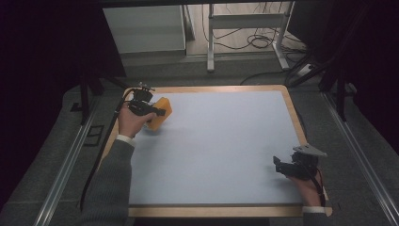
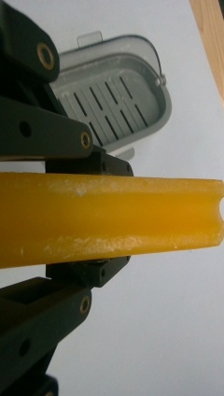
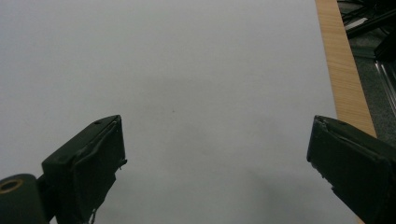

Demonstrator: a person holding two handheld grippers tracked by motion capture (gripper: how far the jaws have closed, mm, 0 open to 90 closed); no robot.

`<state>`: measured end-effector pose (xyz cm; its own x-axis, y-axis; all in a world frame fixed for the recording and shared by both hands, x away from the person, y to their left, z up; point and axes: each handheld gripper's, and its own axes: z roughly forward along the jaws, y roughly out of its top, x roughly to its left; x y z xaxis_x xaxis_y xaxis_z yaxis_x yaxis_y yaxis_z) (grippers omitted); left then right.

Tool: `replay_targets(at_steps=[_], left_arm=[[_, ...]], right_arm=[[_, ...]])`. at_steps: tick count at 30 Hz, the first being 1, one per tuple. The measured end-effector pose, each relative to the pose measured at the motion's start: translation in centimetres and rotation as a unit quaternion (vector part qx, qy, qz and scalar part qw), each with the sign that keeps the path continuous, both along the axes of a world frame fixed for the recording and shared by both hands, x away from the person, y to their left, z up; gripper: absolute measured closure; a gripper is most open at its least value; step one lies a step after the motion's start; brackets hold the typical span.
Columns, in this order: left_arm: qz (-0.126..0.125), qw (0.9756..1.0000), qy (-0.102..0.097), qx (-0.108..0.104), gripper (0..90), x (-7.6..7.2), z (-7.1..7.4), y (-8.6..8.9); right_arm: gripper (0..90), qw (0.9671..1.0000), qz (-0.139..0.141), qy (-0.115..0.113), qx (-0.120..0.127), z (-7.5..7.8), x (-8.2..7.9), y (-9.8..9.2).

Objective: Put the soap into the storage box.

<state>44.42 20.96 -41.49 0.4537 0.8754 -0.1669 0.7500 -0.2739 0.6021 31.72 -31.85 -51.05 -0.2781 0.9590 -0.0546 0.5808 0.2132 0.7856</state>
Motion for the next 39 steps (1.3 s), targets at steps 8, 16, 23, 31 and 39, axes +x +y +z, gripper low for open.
replay_targets(at_steps=[8, 16, 23, 31, 39], left_arm=[[0.013, 0.9999, 0.0, -0.006, 61.1, 0.5, -0.1, 0.7], [0.032, 0.9995, 0.002, -0.008, 61.2, 1.2, -0.4, 1.3], [0.043, 0.9989, 0.01, -0.012, 61.2, 1.9, -0.8, 2.2], [0.056, 0.9981, 0.018, -0.018, 61.2, 2.5, -1.3, 3.0], [0.071, 0.997, 0.017, -0.026, 61.2, 3.4, -1.5, 3.6]], right_arm=[[4.3, 1.0, -0.001, 0.0, 0.0, 0.0, 0.0, 0.0], [4.3, 1.0, -0.001, 0.0, -0.004, 0.0, 0.0, 0.0], [4.3, 1.0, -0.002, 0.0, -0.006, 0.0, 0.0, -0.1], [4.3, 1.0, -0.002, 0.001, -0.006, -0.1, 0.0, -0.1], [4.3, 1.0, -0.001, 0.002, -0.007, -0.2, 0.1, -0.1]])
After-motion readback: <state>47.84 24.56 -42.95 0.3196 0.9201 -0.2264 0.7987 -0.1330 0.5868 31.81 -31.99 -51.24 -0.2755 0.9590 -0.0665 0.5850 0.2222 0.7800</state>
